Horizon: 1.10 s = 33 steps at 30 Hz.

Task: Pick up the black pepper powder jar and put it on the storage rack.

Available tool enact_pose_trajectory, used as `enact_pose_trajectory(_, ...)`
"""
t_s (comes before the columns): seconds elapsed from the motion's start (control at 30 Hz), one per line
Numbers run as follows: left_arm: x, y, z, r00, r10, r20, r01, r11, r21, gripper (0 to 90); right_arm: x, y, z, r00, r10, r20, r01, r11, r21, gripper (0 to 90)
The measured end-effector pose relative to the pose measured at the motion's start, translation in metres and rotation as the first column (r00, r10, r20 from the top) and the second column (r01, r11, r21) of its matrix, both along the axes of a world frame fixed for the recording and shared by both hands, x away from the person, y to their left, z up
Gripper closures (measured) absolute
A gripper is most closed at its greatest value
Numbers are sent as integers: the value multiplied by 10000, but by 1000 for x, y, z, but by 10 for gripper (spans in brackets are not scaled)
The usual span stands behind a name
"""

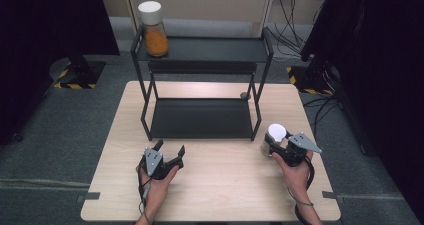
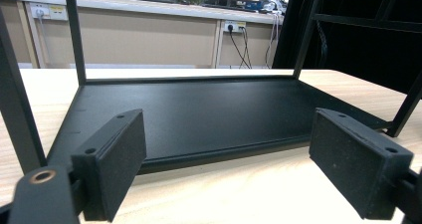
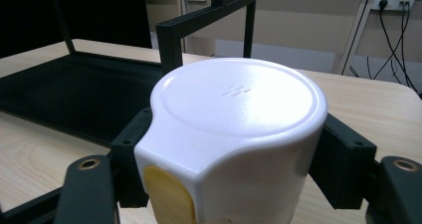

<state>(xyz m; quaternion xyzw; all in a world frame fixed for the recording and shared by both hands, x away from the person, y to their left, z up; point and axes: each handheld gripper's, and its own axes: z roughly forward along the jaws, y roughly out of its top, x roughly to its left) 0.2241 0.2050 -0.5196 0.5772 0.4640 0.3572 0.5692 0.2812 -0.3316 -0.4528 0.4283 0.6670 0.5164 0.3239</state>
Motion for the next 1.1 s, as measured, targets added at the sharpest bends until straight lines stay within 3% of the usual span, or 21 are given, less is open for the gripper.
enact_pose_trajectory(0.3,0,0,0,10000,-5,-1,5,10000,11,143,0,-2,-1,10000,-9,26,8,9999,122,309)
enact_pose_trajectory(0.43,0,0,1,10000,-3,-29,3,10000,18,143,-6,-5,1,9994,44,343,-56,9993,378,309)
enact_pose_trajectory(0.67,0,-1,0,10000,28,-9,-28,10000,4,143,-15,-7,15,9957,226,898,-282,9977,611,309)
enact_pose_trajectory(1.1,0,-1,0,10000,28,18,-28,10000,27,142,-15,-5,46,9834,366,1776,-526,9949,863,310)
